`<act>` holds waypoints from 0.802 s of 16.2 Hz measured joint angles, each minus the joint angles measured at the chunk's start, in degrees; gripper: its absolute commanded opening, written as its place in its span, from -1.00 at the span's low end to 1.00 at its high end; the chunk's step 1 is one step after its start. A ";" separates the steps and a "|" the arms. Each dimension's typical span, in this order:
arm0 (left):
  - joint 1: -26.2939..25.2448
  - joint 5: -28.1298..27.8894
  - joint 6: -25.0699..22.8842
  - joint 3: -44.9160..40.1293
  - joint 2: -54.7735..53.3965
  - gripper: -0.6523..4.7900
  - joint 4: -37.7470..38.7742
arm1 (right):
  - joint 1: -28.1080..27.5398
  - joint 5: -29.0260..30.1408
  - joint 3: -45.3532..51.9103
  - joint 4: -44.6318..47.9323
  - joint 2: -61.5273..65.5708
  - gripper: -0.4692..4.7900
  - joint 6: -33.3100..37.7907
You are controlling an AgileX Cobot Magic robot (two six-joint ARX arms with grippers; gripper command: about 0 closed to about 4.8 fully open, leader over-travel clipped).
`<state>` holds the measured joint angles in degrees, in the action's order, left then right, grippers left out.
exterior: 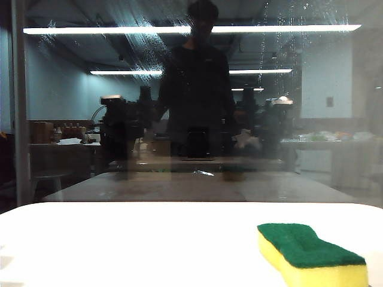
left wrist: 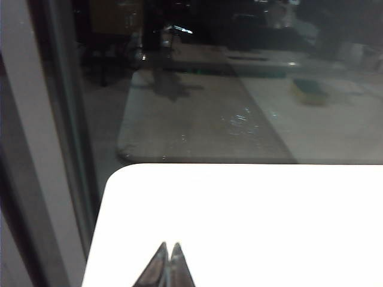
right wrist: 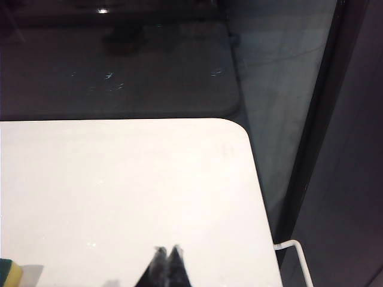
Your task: Reach upward to find where there is water on the glass, pick up the sponge from the table, dry the water, and finally place the sponge back on the table.
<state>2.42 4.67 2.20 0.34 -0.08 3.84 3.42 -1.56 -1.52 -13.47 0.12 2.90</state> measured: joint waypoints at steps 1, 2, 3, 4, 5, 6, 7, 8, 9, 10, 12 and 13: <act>0.00 -0.39 0.02 0.00 0.00 -0.78 0.00 | 0.00 0.00 0.00 0.00 0.00 -0.84 0.00; 0.00 -0.42 0.00 0.00 0.00 -0.78 0.04 | 0.00 0.00 0.00 0.00 0.00 -0.84 0.00; 0.00 -0.42 0.00 0.00 0.00 -0.78 0.20 | 0.00 0.04 0.00 0.00 0.00 -0.84 0.00; 0.00 -0.42 0.00 0.00 -0.02 -0.78 0.35 | 0.00 0.02 0.00 0.00 0.00 -0.84 0.00; 0.00 -0.42 0.00 0.00 0.00 -0.78 0.83 | 0.00 0.02 0.00 0.02 0.00 -0.84 0.00; 0.00 -0.42 0.00 0.02 0.00 -0.78 1.25 | 0.00 0.04 0.00 0.00 0.00 -0.84 0.00; 0.00 -0.42 0.00 0.00 0.00 -0.78 1.92 | 0.00 0.04 0.00 0.02 0.00 -0.84 0.00; 0.00 -0.42 0.00 0.00 -0.02 -0.78 2.27 | 0.00 0.04 0.00 0.02 0.00 -0.84 0.00; 0.00 -0.42 0.00 0.00 -0.02 -0.78 2.56 | 0.00 0.02 0.00 0.02 0.00 -0.84 0.00; 0.00 -0.42 0.00 0.00 0.00 -0.78 2.58 | 0.00 0.04 0.00 0.02 0.00 -0.84 0.00; 0.00 -0.42 0.00 0.00 -0.02 -0.78 2.58 | 0.00 0.04 0.00 0.02 0.00 -0.84 0.00; 0.00 -0.42 0.00 0.00 -0.02 -0.78 2.58 | 0.00 0.02 0.00 0.00 0.00 -0.84 0.00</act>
<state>2.42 4.25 2.20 0.34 -0.10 6.42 3.42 -1.54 -1.52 -13.47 0.12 2.90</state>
